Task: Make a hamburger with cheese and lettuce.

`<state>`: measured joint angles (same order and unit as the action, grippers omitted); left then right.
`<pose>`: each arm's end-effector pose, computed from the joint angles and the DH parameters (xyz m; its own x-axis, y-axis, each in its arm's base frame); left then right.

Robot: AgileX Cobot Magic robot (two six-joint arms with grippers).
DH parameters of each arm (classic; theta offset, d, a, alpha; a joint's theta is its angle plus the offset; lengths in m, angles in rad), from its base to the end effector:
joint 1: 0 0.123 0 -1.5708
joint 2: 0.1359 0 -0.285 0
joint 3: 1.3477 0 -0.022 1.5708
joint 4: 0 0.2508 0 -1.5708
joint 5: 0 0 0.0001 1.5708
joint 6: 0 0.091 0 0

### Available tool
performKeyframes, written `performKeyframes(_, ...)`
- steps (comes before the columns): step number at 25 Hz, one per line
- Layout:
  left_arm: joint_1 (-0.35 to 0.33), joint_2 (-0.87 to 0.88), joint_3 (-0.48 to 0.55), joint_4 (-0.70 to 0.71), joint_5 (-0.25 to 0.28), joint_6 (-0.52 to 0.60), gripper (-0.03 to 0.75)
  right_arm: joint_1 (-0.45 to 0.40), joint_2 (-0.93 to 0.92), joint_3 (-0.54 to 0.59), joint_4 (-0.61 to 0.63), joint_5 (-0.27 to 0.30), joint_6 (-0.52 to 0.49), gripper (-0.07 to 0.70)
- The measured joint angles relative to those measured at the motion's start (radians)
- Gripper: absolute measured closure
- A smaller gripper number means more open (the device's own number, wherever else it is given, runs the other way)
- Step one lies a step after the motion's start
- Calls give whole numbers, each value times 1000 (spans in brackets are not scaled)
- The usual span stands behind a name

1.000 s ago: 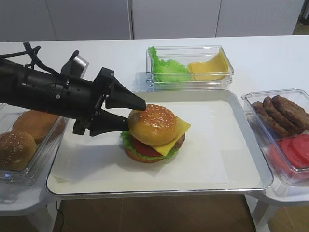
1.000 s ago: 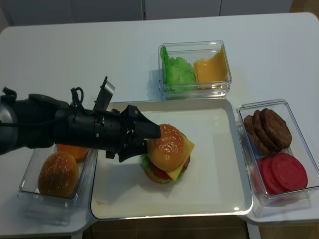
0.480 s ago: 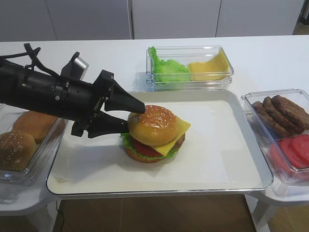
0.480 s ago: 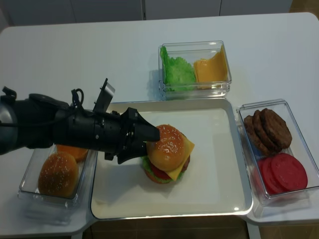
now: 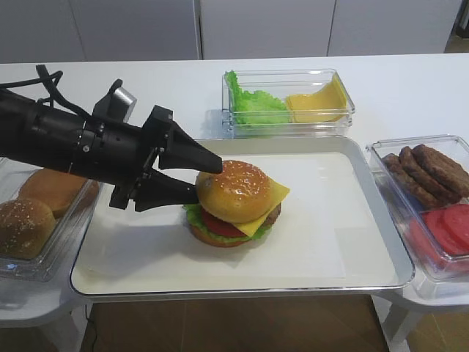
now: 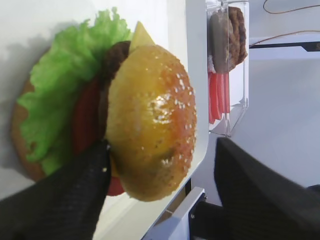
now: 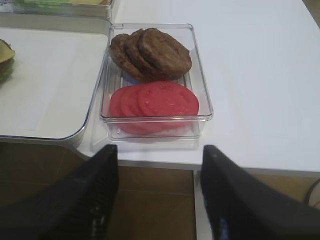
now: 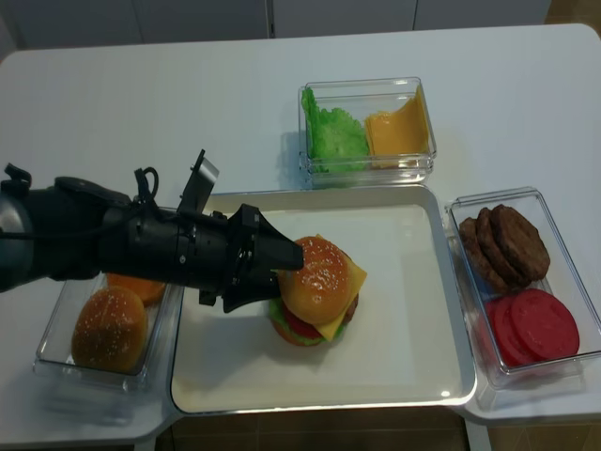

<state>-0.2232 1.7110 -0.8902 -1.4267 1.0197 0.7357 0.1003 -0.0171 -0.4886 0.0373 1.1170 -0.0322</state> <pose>0.2820 -0.1427 0.2055 -0.9913 -0.0701 -0.1118 0.0686 0.4502 -0.8903 -0.0088 0.0022 0.2696 -0.4956 -0.0658 -0.8661 -0.1368 0.9906 0.0030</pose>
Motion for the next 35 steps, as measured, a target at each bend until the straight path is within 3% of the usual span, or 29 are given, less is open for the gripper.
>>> performKeyframes(16,34,0,0,14,-5,0,235,0,0,0,0,0,0,229)
performKeyframes(35,15,0,0,4,18,-14,235,0,0,0,0,0,2,229)
